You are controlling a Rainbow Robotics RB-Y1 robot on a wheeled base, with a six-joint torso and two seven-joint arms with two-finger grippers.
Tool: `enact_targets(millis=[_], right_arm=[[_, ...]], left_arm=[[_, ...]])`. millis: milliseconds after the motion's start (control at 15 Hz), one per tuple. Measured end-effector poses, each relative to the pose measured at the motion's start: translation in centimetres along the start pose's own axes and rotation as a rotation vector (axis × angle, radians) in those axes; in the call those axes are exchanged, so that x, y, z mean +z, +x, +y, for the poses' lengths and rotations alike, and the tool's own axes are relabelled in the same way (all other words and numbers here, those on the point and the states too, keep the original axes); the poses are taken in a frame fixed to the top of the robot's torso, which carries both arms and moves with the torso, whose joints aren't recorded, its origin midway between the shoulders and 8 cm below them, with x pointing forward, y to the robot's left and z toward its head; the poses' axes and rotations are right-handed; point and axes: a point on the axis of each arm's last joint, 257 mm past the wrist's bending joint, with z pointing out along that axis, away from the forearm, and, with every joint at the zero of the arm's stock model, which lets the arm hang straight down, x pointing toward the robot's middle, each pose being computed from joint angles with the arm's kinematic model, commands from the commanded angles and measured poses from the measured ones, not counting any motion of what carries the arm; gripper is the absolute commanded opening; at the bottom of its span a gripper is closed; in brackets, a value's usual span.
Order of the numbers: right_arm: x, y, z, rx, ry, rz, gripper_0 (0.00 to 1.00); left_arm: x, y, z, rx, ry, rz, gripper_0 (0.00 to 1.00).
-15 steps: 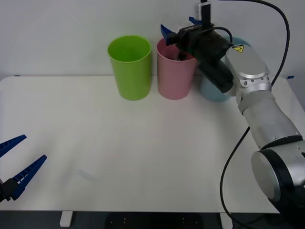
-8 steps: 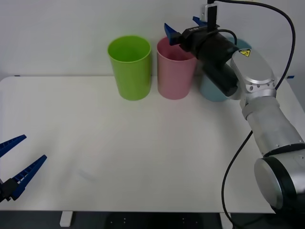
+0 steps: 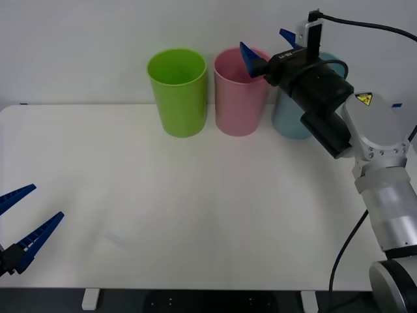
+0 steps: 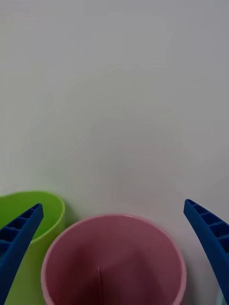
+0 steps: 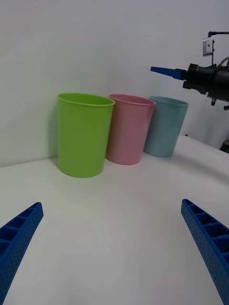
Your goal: Grasp the object on the table and drop it into the matching bin: aluminum can to the light blue bin, PET bottle to the pink bin.
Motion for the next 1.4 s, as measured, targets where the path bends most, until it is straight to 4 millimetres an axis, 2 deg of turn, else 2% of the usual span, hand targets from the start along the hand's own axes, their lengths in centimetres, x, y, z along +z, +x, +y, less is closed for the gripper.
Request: enact_targets(millis=[333, 1067, 1400], right_arm=[[-4.6, 0.4, -0.1, -0.030, -0.027, -0.001, 1.00], [-18.0, 2.6, 0.1, -0.073, -0.081, 0.067, 1.00], [-23.3, 3.4, -0.7, -0.092, -0.102, 0.109, 1.00]], left_arm=[[0.0, 0.0, 0.0, 0.000, 0.000, 0.000, 1.00], [0.0, 0.0, 0.0, 0.000, 0.000, 0.000, 1.00], [0.0, 0.0, 0.0, 0.000, 0.000, 0.000, 1.00]])
